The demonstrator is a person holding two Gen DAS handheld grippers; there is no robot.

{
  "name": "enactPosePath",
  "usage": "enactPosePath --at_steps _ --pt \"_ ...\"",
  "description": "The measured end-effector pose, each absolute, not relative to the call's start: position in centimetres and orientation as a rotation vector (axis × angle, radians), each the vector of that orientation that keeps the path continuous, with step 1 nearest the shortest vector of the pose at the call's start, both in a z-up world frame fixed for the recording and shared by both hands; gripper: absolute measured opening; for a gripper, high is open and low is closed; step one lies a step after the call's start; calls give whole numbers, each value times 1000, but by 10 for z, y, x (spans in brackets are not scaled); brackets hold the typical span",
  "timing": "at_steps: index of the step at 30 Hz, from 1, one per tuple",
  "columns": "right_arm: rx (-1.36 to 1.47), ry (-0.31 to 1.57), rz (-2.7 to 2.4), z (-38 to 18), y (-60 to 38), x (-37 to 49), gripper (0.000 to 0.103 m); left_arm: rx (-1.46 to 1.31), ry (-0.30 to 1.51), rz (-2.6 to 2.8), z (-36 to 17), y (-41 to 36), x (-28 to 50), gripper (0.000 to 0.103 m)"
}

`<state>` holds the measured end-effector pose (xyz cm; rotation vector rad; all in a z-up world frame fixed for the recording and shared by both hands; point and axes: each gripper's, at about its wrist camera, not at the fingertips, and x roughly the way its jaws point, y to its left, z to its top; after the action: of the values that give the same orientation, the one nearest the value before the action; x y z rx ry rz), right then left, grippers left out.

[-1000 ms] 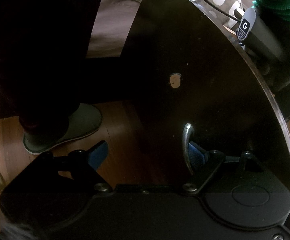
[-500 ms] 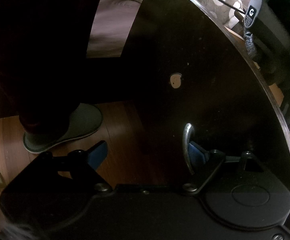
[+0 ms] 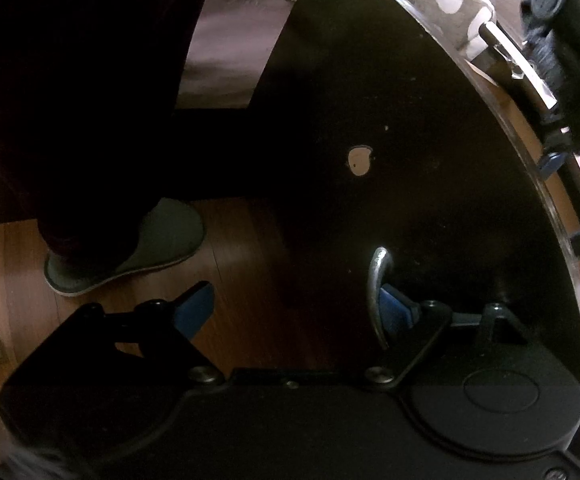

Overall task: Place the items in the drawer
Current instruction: 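Move the left gripper to the wire ring with pins and grasp it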

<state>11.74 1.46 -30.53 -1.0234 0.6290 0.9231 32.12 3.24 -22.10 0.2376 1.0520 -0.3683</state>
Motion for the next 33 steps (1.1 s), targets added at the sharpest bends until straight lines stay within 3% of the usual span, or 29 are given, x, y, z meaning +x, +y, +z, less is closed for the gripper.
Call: enactPosePath --at_steps 6,10,18,25,33 --pt "-1009 638 937 -302 12 121 88 232 811 -420 -151 15 295 68" --pt "-1010 634 946 -301 11 121 86 231 674 -386 -113 0 317 68" --pt "-995 635 964 -296 10 129 76 237 578 -329 -111 -27 418 66" --pt "-1006 624 984 -295 8 131 72 172 602 -238 -138 -37 488 39" --pt "-1016 609 996 -295 7 130 72 195 644 -160 -155 -43 530 29"
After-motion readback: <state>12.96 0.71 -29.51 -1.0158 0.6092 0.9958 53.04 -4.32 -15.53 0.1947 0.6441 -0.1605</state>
